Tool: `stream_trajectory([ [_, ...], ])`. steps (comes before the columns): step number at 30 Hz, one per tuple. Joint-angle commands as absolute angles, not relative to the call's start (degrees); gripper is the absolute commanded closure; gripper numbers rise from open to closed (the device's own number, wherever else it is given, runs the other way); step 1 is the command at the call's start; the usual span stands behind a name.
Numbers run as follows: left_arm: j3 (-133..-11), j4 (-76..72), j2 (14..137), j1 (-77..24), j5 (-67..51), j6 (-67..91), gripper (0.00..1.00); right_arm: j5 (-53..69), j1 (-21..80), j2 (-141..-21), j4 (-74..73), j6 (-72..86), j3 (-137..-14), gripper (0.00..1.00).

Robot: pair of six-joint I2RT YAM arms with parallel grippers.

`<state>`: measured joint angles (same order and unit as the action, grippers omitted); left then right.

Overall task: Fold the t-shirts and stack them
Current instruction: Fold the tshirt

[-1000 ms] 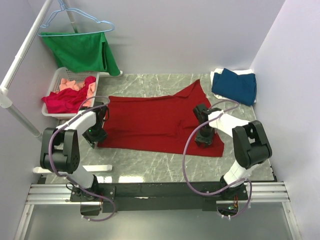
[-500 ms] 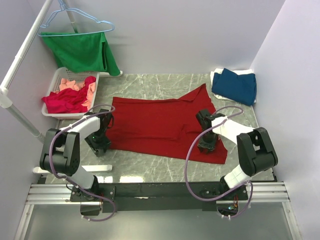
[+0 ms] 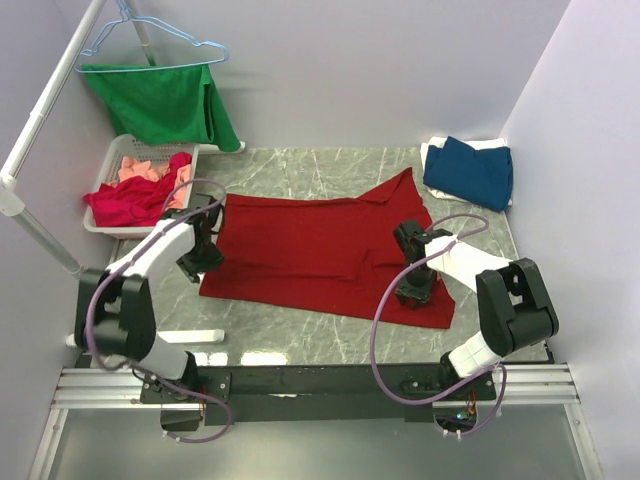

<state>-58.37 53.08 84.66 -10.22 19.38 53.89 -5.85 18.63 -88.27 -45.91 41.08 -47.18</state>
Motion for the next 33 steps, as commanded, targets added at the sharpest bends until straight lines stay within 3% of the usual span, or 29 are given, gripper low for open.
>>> stream_trajectory([
  [1, -58.5, 49.8, 91.0, -10.3, 18.3, 54.6, 0.47, -7.6, 18.3, -90.4, -48.6, 41.0, -43.2, 0.62],
  [7, -54.9, 48.3, 96.1, -10.4, 17.5, 56.3, 0.48, -7.5, 18.3, -90.2, -48.7, 40.9, -43.7, 0.62],
  [19, -48.7, 59.6, 94.3, -10.5, 20.6, 65.1, 0.48, -7.0, 18.3, -90.6, -49.0, 41.5, -45.1, 0.63],
  [33, -54.5, 65.0, 87.9, -11.5, 20.7, 64.4, 0.49, -9.5, 18.3, -86.3, -52.6, 44.3, -43.8, 0.65],
])
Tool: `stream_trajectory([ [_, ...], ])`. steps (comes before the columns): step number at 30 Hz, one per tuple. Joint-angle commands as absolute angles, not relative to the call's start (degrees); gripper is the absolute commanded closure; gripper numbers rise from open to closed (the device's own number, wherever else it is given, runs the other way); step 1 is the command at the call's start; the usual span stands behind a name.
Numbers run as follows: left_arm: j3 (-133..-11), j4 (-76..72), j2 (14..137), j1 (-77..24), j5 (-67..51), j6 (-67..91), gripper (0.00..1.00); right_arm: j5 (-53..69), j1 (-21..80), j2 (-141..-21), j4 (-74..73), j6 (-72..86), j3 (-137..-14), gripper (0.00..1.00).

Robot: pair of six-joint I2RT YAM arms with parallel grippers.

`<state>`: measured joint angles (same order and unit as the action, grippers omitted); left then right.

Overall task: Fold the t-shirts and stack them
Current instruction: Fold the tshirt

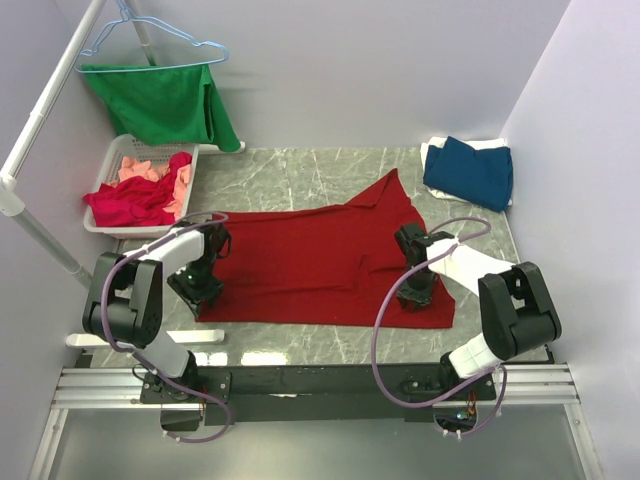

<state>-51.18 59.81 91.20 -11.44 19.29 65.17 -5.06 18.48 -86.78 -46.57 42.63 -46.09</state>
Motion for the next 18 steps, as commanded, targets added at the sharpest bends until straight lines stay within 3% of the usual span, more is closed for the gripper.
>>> stream_trajectory([
  [1, -56.0, 65.5, 87.5, -11.5, 21.1, 64.2, 0.49, -10.0, 18.3, -85.2, -53.1, 44.5, -44.4, 0.65],
  [6, -65.9, 62.2, 84.2, -11.5, 23.5, 59.4, 0.48, -13.9, 18.3, -82.3, -56.8, 45.5, -49.0, 0.65],
  [11, -71.4, 49.1, 85.3, -11.4, 20.9, 53.6, 0.49, -15.7, 18.3, -81.1, -57.7, 46.1, -52.7, 0.65],
  [18, -79.0, 39.6, 100.0, -11.5, 17.7, 50.5, 0.72, -15.7, 18.3, -83.6, -55.4, 46.1, -56.6, 0.65],
])
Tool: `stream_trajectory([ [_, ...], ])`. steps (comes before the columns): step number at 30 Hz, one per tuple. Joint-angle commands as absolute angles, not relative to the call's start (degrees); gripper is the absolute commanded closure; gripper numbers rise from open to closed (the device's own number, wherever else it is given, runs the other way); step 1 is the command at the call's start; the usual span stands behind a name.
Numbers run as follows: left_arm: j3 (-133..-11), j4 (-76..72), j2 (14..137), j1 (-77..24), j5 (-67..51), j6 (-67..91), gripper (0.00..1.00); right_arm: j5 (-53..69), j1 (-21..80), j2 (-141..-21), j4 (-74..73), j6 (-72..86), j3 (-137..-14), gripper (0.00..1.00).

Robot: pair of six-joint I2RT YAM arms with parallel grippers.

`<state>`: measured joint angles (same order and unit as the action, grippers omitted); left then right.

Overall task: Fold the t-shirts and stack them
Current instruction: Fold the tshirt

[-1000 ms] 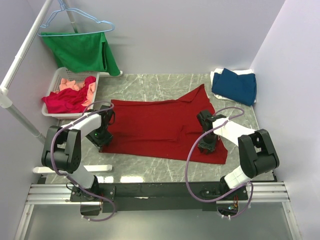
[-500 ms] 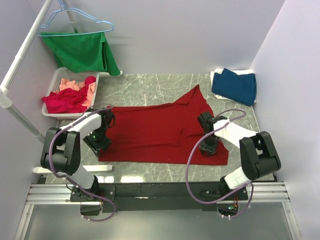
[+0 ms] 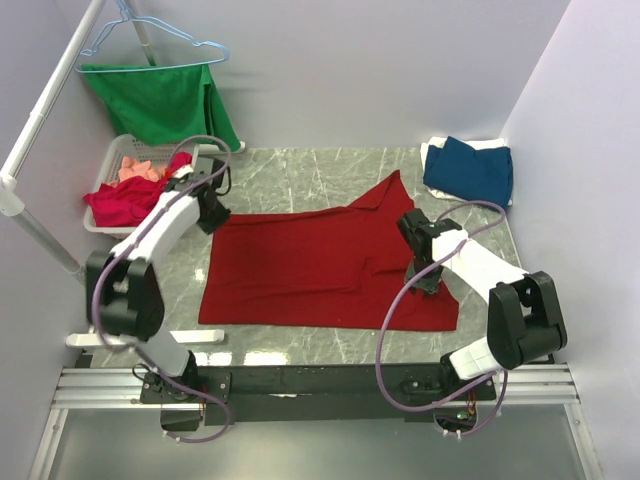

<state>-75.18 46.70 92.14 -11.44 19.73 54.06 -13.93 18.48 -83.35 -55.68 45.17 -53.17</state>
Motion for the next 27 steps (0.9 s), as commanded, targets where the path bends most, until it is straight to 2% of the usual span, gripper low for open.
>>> stream_trajectory([
  [1, -79.7, 38.9, 101.5, -11.5, 18.1, 50.3, 0.73, -15.6, 18.3, -84.4, -55.1, 46.1, -57.1, 0.66],
  [4, -82.2, 36.7, 106.3, -11.5, 20.7, 49.7, 0.70, -14.9, 18.4, -85.6, -54.0, 45.7, -58.7, 0.66],
  [6, -84.2, 36.4, 109.1, -11.5, 21.4, 49.4, 0.60, -14.6, 18.4, -86.1, -53.4, 45.3, -59.6, 0.66],
  [9, -86.8, 36.7, 111.8, -11.6, 24.3, 48.7, 0.51, -13.9, 18.5, -87.4, -52.8, 44.7, -60.3, 0.66],
  [16, -88.6, 35.9, 115.1, -11.6, 29.5, 45.5, 0.49, -12.5, 18.5, -90.1, -51.6, 44.0, -60.7, 0.66],
  [27, -91.9, 35.5, 120.8, -11.6, 31.1, 44.7, 0.49, -12.2, 18.5, -92.4, -51.7, 43.2, -62.6, 0.66],
])
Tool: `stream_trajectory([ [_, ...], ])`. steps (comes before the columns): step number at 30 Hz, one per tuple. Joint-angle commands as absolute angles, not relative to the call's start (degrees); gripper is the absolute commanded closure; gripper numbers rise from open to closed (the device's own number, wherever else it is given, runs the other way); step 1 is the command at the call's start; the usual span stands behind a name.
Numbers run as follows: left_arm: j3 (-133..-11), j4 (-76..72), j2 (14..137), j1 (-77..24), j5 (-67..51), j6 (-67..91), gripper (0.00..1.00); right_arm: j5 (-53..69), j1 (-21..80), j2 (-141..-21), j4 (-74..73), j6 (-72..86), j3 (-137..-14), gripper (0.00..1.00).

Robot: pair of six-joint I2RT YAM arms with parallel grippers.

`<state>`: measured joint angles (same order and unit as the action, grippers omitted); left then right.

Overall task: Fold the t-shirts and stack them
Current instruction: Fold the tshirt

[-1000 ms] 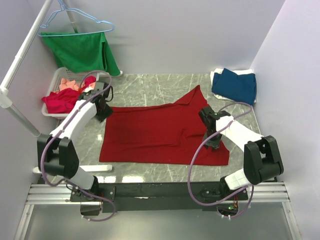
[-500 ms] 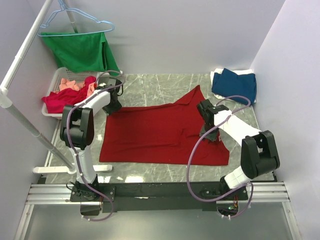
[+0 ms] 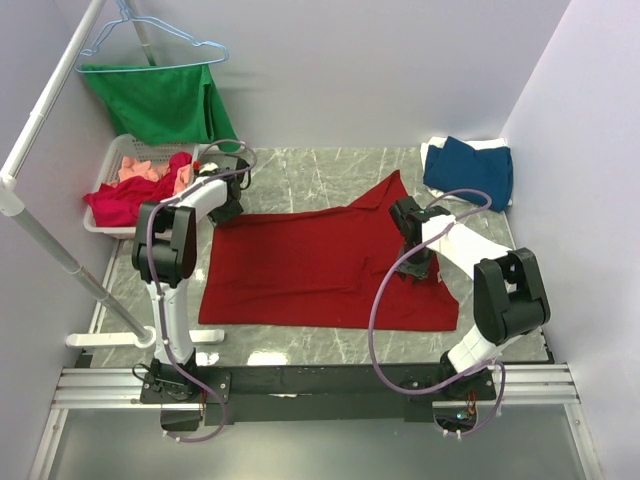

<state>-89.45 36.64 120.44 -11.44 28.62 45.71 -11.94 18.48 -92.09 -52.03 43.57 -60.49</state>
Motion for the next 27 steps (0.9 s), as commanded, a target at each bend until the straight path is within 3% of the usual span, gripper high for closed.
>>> stream_trajectory([
  [1, -92.0, 35.2, 121.1, -11.5, 31.5, 44.6, 0.49, -12.1, 18.5, -92.5, -51.7, 43.2, -62.6, 0.66],
  [13, -95.1, 34.7, 125.1, -11.0, 33.0, 43.2, 0.54, -11.9, 18.5, -93.5, -51.7, 43.2, -62.3, 0.68],
  [16, -95.4, 34.6, 125.9, -10.7, 32.6, 43.2, 0.58, -12.0, 18.5, -93.9, -51.9, 43.3, -62.6, 0.68],
  [23, -96.4, 35.7, 125.5, -10.4, 32.8, 43.0, 0.82, -11.8, 18.5, -94.8, -52.3, 43.3, -63.6, 0.69],
  [27, -97.6, 37.3, 124.5, -10.4, 34.0, 43.1, 0.82, -11.7, 18.7, -95.4, -52.2, 43.4, -64.2, 0.70],
])
